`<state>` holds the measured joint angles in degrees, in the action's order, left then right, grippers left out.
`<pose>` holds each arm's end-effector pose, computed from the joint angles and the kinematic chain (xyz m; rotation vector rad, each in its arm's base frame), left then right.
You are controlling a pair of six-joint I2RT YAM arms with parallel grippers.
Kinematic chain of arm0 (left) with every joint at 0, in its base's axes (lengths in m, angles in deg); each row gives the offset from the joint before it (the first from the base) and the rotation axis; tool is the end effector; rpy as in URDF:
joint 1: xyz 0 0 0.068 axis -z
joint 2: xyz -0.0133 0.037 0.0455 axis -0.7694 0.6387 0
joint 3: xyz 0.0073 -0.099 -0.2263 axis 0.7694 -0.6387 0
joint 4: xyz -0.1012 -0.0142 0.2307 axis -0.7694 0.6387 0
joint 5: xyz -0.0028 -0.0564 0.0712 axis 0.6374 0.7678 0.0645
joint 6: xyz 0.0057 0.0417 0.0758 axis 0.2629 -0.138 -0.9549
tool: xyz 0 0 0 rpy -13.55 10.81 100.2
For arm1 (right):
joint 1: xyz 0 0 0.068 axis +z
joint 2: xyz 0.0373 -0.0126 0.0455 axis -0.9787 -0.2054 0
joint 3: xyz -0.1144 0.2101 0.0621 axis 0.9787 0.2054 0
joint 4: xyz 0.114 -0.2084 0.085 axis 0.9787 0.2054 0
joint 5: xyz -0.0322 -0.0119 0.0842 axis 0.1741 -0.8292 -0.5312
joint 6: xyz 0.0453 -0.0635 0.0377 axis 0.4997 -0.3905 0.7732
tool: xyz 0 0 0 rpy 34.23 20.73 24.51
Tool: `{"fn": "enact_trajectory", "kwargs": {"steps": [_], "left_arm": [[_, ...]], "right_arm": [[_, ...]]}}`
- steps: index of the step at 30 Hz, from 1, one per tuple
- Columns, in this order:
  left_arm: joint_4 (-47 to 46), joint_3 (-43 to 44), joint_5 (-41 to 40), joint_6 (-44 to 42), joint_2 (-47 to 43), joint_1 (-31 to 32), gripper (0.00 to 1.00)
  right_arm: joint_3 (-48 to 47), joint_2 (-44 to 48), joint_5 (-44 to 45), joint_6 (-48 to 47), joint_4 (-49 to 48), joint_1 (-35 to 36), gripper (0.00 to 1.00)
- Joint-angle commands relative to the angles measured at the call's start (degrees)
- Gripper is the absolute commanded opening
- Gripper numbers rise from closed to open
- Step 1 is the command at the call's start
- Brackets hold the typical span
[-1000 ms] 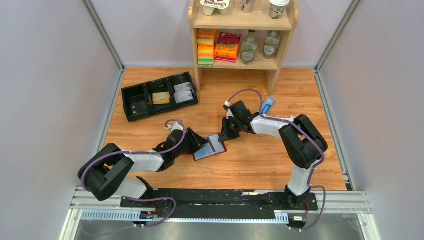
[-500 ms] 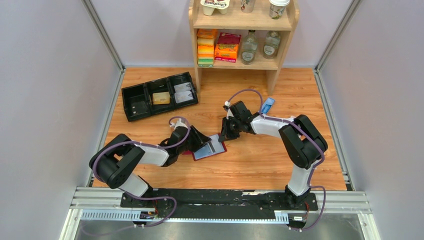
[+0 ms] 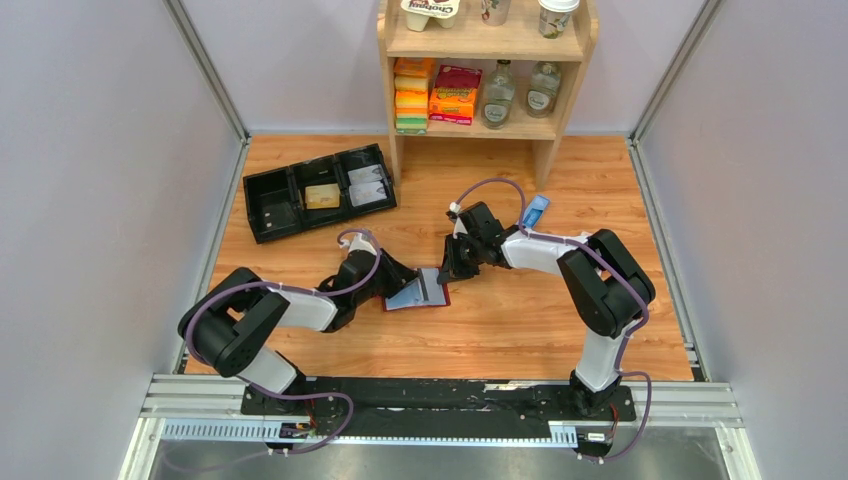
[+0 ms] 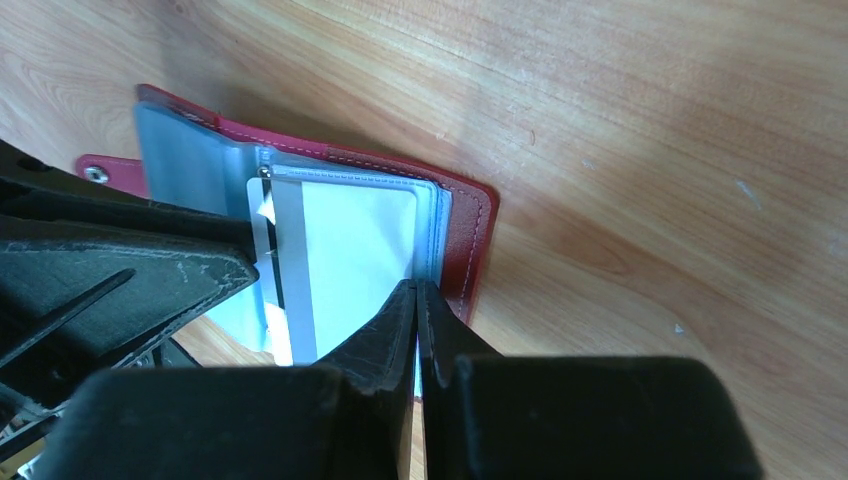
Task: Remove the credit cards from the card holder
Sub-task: Remove the credit card from the card holder.
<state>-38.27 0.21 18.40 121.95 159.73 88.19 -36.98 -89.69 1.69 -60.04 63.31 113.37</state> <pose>0.2305 -0.1820 0.0912 -0.6159 2.1903 -1.1343 0.2795 0.2330 0.0906 -0.3009 2.7305 0.8780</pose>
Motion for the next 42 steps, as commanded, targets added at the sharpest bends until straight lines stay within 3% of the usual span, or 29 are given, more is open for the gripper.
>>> {"fn": "enact_trajectory", "kwargs": {"steps": [1, 8, 20, 37, 42], "left_arm": [[-5.8, 0.5, 1.6, -1.3, -2.2, 0.2, 0.22], [-10.7, 0.6, 4.3, 0.3, 1.8, 0.2, 0.13], [-10.2, 1.4, 7.6, 1.2, 5.3, 0.3, 0.21], [-0.1, -1.8, 4.5, 0.8, -6.4, -0.2, 0.09], [7.9, -1.6, 2.5, -1.2, -10.9, -0.2, 0.0]], "right_arm": [[1.7, -2.6, 2.0, -0.9, 2.1, 0.6, 0.07], [1.8, -2.7, 1.9, -0.8, 2.0, 0.6, 0.07], [1.7, -2.8, 1.8, -0.9, 2.1, 0.6, 0.07], [1.7, -3.7, 3.0, -0.8, 2.7, 0.6, 0.06], [1.7, -3.2, 3.4, -0.9, 2.9, 0.6, 0.06]]}}
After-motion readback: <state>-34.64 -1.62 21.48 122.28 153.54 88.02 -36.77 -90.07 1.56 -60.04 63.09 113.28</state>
